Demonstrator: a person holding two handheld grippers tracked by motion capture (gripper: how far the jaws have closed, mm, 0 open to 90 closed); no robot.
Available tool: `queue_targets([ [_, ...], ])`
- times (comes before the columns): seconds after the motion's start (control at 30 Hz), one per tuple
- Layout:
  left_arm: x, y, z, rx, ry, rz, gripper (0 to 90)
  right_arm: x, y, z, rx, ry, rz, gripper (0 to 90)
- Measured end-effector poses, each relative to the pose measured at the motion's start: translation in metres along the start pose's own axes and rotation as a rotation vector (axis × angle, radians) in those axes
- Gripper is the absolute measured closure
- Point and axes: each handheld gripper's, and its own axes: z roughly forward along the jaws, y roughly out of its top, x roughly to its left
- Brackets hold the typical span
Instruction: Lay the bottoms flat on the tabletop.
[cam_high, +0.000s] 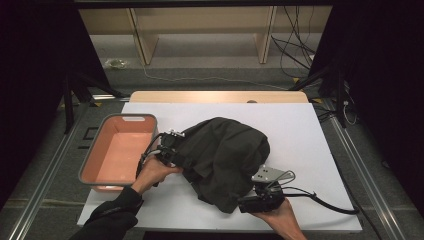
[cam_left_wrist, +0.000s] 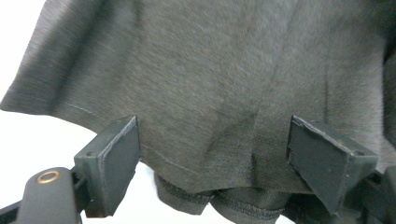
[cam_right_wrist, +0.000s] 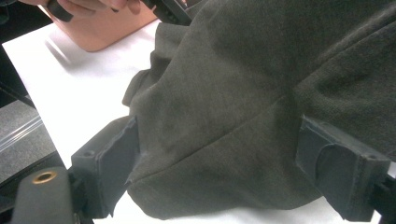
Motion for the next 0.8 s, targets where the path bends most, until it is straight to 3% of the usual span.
queue_targets([
  [0.1,0.0,-0.001,0.005,0.005,-0.007,-0.007,21.9,0.0,0.0,0.001,-0.002,0.002,-0.001,15.5],
  [0.4,0.002,-0.005,0.016,0.013,-0.031,0.031,62.7,-0.001,0.0,0.006,0.016,0.002,0.011,15.3],
  [0.57,-0.002,-0.006,0.011,-0.01,-0.055,0.053,77.8,-0.001,0.0,0.009,0.029,0.006,0.015,15.2],
  [0.67,-0.005,-0.006,0.007,-0.024,-0.08,0.059,82.1,-0.001,0.0,0.012,0.036,0.003,0.028,15.1],
  [0.8,-0.01,-0.005,0.001,-0.04,-0.128,0.06,82.9,0.002,-0.001,0.019,0.071,-0.001,0.005,14.6],
])
